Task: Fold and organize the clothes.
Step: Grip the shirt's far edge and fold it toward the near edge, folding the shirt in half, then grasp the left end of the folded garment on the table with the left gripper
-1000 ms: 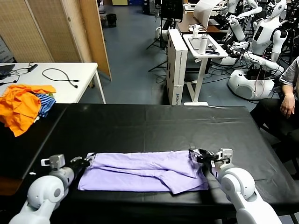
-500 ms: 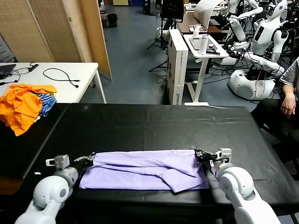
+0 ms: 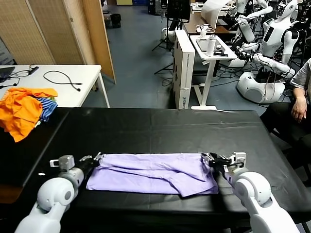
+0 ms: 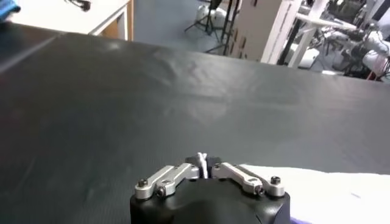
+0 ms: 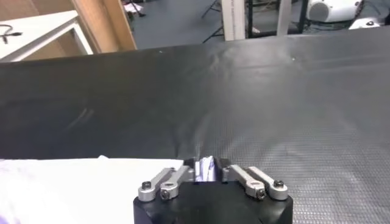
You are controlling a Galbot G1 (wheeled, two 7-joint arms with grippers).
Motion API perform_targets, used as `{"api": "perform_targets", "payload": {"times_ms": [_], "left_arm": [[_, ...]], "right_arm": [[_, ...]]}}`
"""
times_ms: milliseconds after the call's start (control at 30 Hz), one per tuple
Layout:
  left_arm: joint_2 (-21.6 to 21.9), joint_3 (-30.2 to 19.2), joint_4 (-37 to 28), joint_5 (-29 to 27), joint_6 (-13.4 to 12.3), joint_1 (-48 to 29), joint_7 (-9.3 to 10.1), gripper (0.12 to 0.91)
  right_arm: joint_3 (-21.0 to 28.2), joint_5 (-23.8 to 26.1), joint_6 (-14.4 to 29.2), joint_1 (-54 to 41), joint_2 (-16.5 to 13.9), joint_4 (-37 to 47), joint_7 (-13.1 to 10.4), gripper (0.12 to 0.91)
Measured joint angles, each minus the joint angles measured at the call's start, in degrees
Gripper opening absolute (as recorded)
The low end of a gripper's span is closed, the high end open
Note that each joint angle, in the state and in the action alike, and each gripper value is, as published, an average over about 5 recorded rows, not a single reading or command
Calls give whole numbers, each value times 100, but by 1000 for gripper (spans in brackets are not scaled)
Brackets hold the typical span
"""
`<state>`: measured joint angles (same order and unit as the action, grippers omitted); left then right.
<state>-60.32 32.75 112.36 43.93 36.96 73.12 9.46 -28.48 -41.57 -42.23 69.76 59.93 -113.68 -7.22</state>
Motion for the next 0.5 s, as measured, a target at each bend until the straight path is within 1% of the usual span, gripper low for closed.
{"api": "perform_targets", "payload": {"times_ms": [33, 67, 100, 167, 200, 300, 400, 500], "left_arm": [[35, 46, 65, 60, -28, 53, 32, 692], [63, 95, 127, 113, -57, 109, 64, 760], [84, 143, 187, 158, -82, 167, 92, 808], [98, 249, 296, 251, -114, 292, 138, 876], [91, 303, 343, 306, -118, 354, 152, 892], [31, 451, 451, 490, -97, 528, 155, 905], [-61, 510, 487, 626, 5, 627, 153, 907], [-167, 514, 489, 638, 89, 687, 159, 907]], "right_arm": [[-46, -14, 0, 56, -31, -66, 7, 878], [-95, -32, 1, 117, -63, -133, 18, 888], [-146, -48, 7, 180, -96, -198, 31, 899], [-244, -76, 32, 305, -152, -316, 63, 904], [-290, -86, 49, 367, -173, -367, 75, 906], [-379, -97, 93, 503, -196, -480, 89, 907], [-416, -98, 111, 582, -192, -560, 90, 907], [-461, -104, 120, 641, -196, -627, 90, 907]]}}
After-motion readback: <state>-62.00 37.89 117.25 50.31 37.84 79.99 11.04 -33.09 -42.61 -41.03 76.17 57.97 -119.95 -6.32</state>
